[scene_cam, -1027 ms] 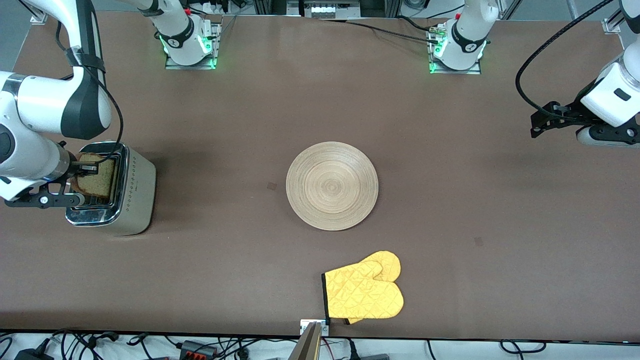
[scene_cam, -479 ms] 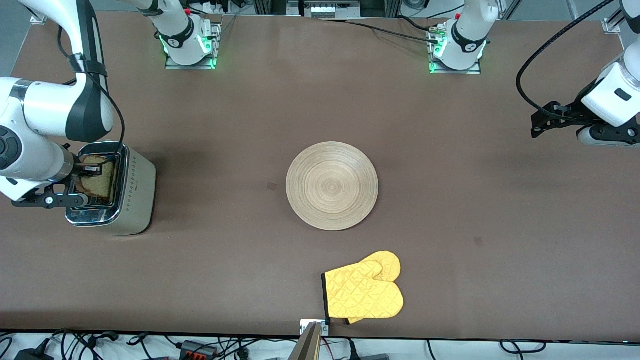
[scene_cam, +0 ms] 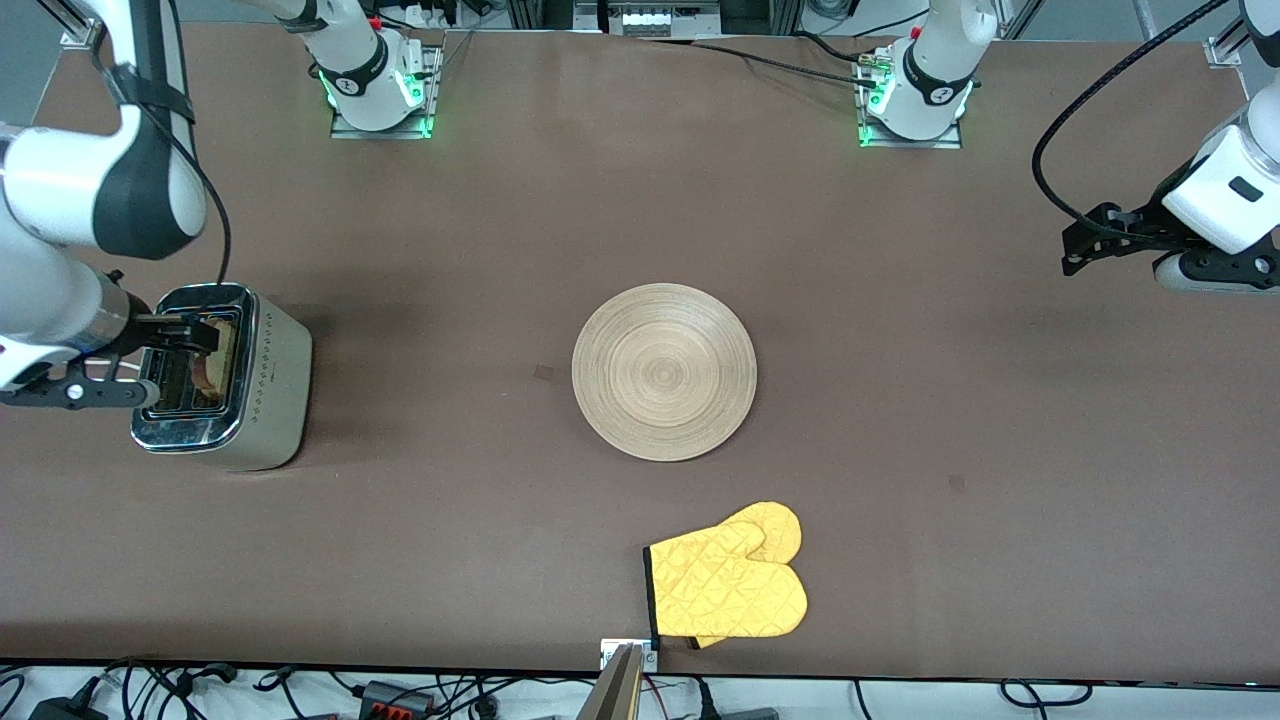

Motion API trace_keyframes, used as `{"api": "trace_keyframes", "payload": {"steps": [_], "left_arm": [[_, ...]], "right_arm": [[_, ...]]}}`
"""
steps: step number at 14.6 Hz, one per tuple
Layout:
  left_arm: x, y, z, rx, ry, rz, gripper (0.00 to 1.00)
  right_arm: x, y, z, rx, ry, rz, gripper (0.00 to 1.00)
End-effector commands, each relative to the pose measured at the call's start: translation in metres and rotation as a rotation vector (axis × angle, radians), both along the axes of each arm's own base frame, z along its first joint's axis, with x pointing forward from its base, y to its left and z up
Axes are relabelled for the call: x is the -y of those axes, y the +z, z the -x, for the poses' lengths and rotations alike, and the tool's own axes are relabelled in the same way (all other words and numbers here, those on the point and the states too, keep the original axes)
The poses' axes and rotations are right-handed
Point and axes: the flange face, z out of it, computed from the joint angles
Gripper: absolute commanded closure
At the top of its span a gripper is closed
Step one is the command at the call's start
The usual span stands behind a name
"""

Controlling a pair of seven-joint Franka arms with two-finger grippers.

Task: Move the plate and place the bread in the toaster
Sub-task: 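Open the right gripper and lift it up out of the toaster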

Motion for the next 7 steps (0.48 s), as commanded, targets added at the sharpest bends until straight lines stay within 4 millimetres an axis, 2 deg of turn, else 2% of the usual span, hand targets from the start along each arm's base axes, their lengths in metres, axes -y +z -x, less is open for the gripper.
{"api": "trace_keyframes", "payload": {"steps": [1,4,6,7], "left_arm": [[0.0,0.007,0.002,0.0,-0.017,-0.016,0.0],[0.0,0.007,0.002,0.0,-0.017,-0.016,0.0],[0.0,0.007,0.002,0.0,-0.015,-0.016,0.0],[0.0,0.007,0.002,0.0,-0.016,-0.017,0.0]], "right_arm": [[-0.009,0.047,0.0,0.03,-0.012,-0.094,0.0],[-0.006,0.065,0.005,0.012,-0.021,-0.115,0.0],[-0.01,0.081,0.011,0.038,-0.016,-0.129,0.0],[-0.012,0.082,0.011,0.04,-0.009,-0.13,0.0]]}}
